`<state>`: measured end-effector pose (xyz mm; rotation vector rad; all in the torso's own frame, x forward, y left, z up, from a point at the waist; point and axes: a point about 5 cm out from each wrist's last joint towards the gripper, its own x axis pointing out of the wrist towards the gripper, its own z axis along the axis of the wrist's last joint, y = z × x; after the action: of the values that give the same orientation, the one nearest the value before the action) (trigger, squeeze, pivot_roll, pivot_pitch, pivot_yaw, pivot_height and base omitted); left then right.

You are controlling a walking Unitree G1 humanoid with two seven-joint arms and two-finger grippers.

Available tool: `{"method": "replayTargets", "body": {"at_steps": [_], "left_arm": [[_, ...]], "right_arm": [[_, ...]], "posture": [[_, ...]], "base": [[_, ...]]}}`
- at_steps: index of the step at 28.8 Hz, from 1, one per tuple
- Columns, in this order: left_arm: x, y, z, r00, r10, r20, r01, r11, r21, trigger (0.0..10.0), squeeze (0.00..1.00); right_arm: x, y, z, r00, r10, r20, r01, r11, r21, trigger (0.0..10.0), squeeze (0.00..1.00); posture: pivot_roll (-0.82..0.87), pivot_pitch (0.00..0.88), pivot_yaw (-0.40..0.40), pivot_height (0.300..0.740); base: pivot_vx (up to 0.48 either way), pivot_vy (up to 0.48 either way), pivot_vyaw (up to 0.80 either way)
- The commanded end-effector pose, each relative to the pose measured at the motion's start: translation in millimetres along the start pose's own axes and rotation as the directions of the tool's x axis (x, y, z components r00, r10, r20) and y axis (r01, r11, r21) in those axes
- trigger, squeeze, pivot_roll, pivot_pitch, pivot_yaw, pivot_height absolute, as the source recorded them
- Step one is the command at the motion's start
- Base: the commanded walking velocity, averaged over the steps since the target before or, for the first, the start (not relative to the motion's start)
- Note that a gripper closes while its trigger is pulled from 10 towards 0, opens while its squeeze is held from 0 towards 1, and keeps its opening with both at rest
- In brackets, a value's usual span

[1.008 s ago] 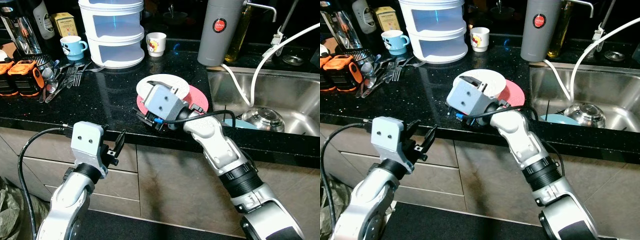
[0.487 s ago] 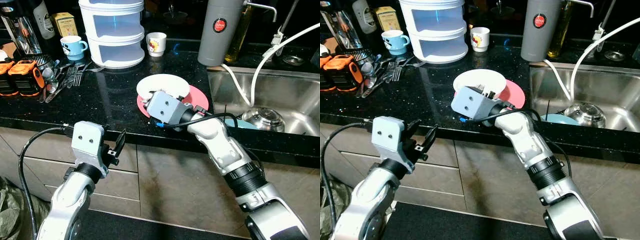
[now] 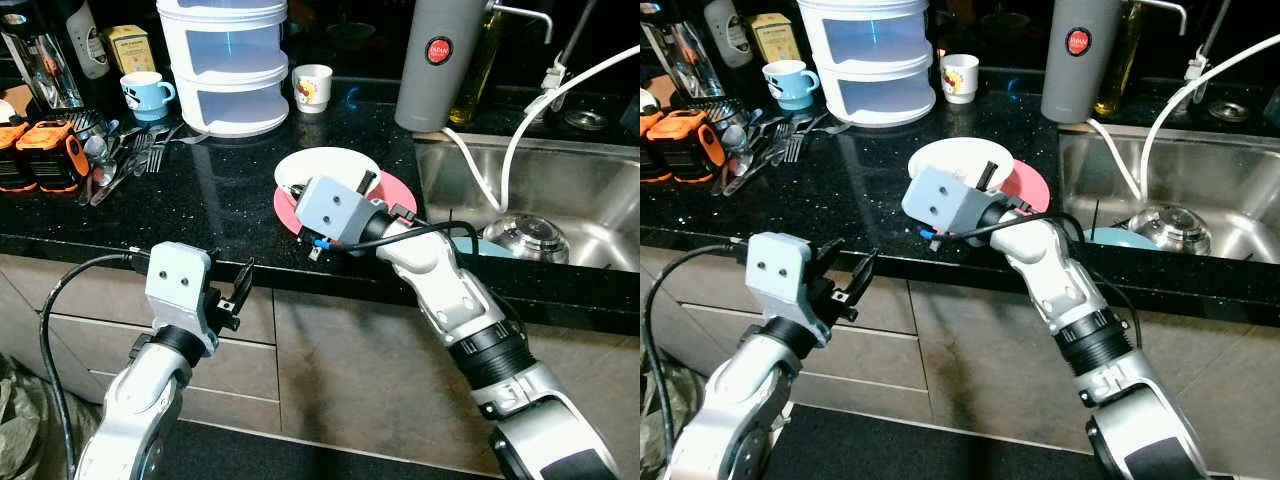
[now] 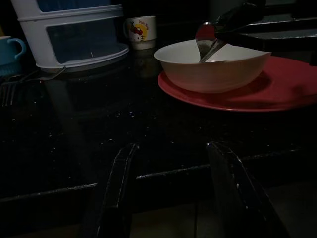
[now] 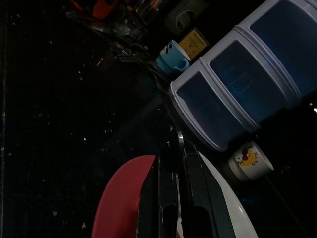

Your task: Kitchen organization

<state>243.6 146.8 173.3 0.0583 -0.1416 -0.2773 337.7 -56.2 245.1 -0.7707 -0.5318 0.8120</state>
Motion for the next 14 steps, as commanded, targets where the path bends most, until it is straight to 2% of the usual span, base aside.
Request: {"method": "replayTargets", "body": {"at_steps": [1,10,14], "left_arm": [[1.1,-0.3,-2.2,1.000,-0.007,-0.009,0.007,1.000,0.009,10.0,0.00],[2.2,-0.9,-2.3,1.000,-0.013,-0.007,0.013,1.000,0.016,10.0,0.00],[3.1,-2.4,-2.0,1.000,-0.018,-0.004,0.018,1.000,0.014,10.0,0.00]], "right_arm": [[1.0,-5.6,4.8,1.000,-0.012,0.016,0.012,1.000,0.006,0.0,0.00],[0.3,-4.9,4.2,1.000,-0.005,0.015,0.005,1.000,-0.006,0.0,0.00],[-0.9,-11.0,5.0,0.999,-0.038,0.020,0.038,0.999,0.002,0.0,0.00]], "posture": [[0.12,0.000,0.000,0.740],[0.12,0.000,0.003,0.740],[0.11,0.000,0.005,0.740]], "base": [[0.000,0.000,0.00],[0.000,0.000,0.00],[0.000,0.000,0.00]]}}
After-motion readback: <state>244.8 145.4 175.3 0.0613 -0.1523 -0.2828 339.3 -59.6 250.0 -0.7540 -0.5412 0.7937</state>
